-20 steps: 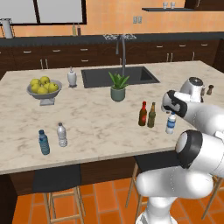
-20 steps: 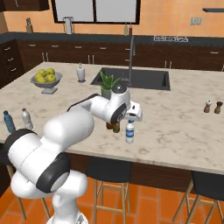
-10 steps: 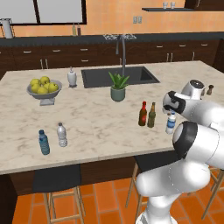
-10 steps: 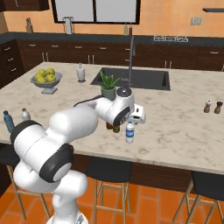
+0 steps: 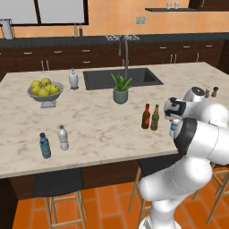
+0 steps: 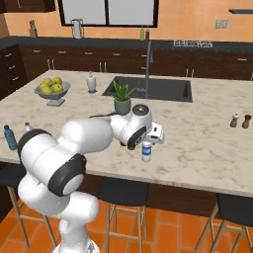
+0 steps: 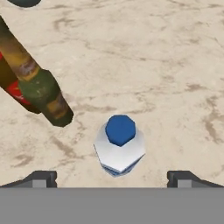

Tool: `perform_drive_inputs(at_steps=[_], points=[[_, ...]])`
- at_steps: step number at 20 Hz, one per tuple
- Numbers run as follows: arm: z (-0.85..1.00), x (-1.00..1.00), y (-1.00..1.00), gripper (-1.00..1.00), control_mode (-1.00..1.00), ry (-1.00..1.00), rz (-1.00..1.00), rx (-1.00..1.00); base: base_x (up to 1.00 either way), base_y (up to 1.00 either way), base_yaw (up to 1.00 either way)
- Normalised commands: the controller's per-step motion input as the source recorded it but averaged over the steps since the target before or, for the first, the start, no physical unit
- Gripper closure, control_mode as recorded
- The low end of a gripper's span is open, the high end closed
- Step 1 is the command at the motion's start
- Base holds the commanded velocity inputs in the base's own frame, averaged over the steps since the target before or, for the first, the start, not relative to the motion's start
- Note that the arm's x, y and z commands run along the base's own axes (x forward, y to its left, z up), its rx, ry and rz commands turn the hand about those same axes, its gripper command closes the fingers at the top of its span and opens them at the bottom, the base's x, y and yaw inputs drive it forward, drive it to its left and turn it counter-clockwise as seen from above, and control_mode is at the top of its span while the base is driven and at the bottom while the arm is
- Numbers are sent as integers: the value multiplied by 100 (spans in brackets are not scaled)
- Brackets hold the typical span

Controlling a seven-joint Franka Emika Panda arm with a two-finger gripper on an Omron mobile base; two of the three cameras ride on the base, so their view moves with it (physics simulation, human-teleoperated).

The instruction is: Move the plastic bottles in the middle to the plastics group, and the glass bottles in the middle to the glass group.

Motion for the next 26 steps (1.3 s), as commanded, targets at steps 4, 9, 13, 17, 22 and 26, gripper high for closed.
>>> perform_drive_inputs(at_steps=[4, 9, 13, 17, 22, 26], points=[[-4, 22, -13, -100, -100, 0, 0, 0, 0, 0, 0], [-8, 15, -15, -100, -100, 0, 0, 0, 0, 0, 0], [-15, 4, 0, -100, -100, 0, 0, 0, 0, 0, 0], [-19, 0, 0, -100, -100, 0, 2, 0, 0, 0, 0], [-8, 1, 0, -100, -100, 0, 1, 0, 0, 0, 0], [0, 0, 0, -100, -100, 0, 1, 0, 0, 0, 0]])
